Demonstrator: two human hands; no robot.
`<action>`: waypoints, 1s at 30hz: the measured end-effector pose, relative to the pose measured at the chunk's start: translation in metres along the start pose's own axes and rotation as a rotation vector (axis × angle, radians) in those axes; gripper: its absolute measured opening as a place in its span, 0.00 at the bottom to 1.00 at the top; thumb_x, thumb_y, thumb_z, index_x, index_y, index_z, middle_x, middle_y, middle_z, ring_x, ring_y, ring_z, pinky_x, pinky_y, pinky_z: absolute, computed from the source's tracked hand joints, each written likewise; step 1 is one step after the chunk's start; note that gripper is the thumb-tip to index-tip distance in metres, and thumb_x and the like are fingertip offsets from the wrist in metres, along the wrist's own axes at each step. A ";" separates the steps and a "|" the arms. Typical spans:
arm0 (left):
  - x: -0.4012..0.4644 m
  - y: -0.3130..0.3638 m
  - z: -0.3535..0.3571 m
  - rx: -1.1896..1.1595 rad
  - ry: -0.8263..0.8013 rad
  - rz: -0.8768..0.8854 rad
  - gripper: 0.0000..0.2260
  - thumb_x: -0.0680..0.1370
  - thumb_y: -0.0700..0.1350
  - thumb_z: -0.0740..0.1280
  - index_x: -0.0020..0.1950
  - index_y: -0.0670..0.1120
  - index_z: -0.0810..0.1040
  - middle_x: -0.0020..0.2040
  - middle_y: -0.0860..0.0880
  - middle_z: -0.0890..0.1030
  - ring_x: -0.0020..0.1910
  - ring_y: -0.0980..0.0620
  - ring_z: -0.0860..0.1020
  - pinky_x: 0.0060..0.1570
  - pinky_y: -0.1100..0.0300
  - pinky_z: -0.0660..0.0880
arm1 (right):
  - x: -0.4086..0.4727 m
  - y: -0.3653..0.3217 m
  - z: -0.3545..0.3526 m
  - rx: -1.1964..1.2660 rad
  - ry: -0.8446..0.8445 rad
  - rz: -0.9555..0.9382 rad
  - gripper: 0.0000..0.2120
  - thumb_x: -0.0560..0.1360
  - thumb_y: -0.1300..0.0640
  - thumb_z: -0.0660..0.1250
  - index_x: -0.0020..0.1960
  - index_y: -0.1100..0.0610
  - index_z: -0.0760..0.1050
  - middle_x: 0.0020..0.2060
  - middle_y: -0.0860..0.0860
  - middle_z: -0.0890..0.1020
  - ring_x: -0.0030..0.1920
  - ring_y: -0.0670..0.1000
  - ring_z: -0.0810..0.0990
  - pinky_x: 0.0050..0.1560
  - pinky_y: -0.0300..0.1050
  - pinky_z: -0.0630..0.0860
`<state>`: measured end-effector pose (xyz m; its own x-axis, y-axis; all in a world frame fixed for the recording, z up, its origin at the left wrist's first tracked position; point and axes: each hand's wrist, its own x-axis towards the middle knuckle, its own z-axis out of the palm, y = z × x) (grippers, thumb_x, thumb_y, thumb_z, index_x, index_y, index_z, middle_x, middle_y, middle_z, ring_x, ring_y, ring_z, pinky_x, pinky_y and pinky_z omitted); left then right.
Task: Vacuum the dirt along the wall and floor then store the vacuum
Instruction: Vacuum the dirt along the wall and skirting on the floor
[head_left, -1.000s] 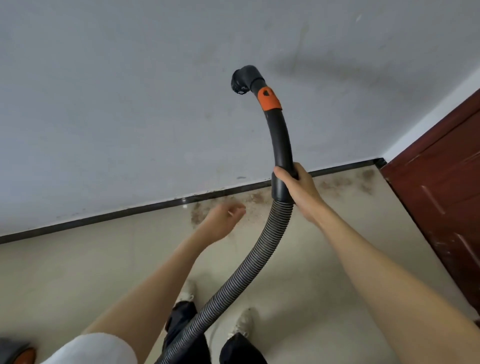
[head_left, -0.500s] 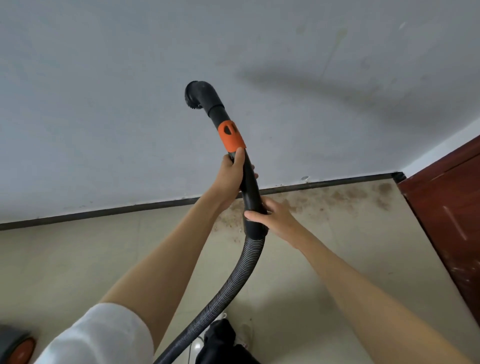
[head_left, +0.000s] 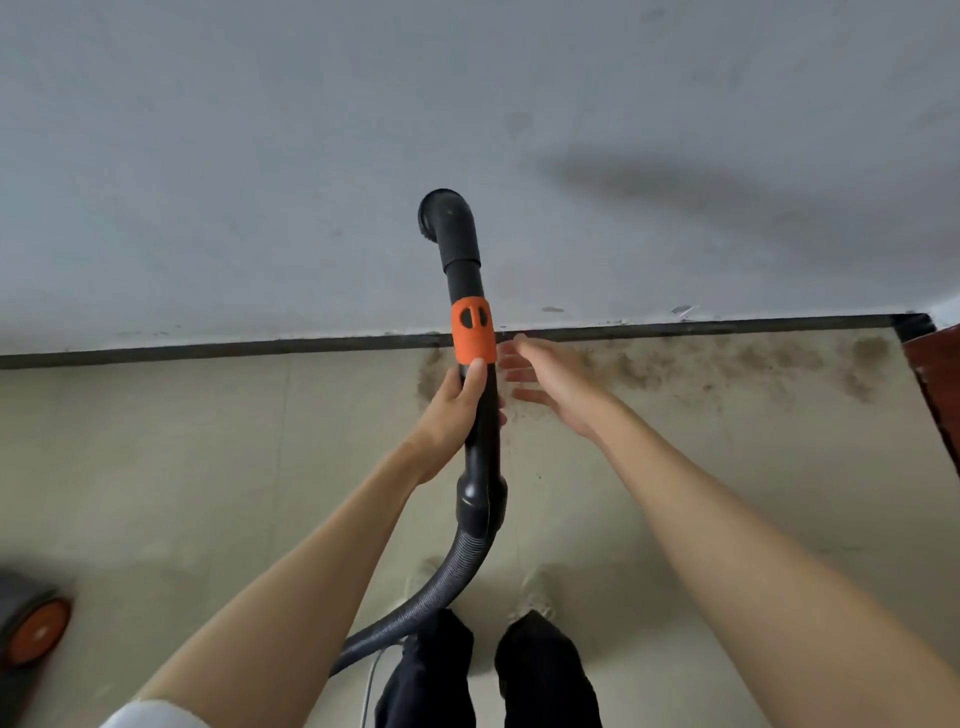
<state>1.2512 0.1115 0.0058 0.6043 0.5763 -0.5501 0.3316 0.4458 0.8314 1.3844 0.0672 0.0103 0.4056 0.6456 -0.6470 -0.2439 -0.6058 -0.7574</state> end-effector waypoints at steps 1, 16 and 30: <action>0.008 -0.012 -0.003 0.019 0.011 -0.014 0.16 0.82 0.55 0.51 0.53 0.43 0.67 0.43 0.44 0.74 0.41 0.49 0.77 0.53 0.50 0.76 | 0.008 0.017 0.005 -0.013 -0.014 0.033 0.13 0.82 0.53 0.57 0.56 0.58 0.78 0.51 0.54 0.82 0.52 0.53 0.81 0.49 0.45 0.77; 0.129 -0.155 -0.064 -0.181 -0.014 -0.071 0.16 0.83 0.51 0.50 0.60 0.42 0.70 0.50 0.45 0.79 0.53 0.49 0.76 0.58 0.57 0.71 | 0.109 0.200 0.072 -0.285 -0.257 -0.105 0.08 0.77 0.52 0.68 0.49 0.53 0.70 0.41 0.50 0.78 0.41 0.48 0.78 0.44 0.40 0.72; 0.274 -0.308 -0.112 -0.713 0.389 -0.273 0.25 0.79 0.63 0.55 0.61 0.43 0.68 0.39 0.45 0.74 0.37 0.48 0.74 0.44 0.52 0.75 | 0.261 0.328 0.093 -0.638 -0.298 -0.307 0.12 0.77 0.48 0.67 0.43 0.52 0.67 0.31 0.49 0.77 0.31 0.49 0.77 0.34 0.41 0.71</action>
<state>1.2335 0.2086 -0.4093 0.2343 0.5219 -0.8202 -0.1842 0.8522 0.4896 1.3284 0.0799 -0.4151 0.0966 0.8716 -0.4807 0.4341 -0.4715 -0.7677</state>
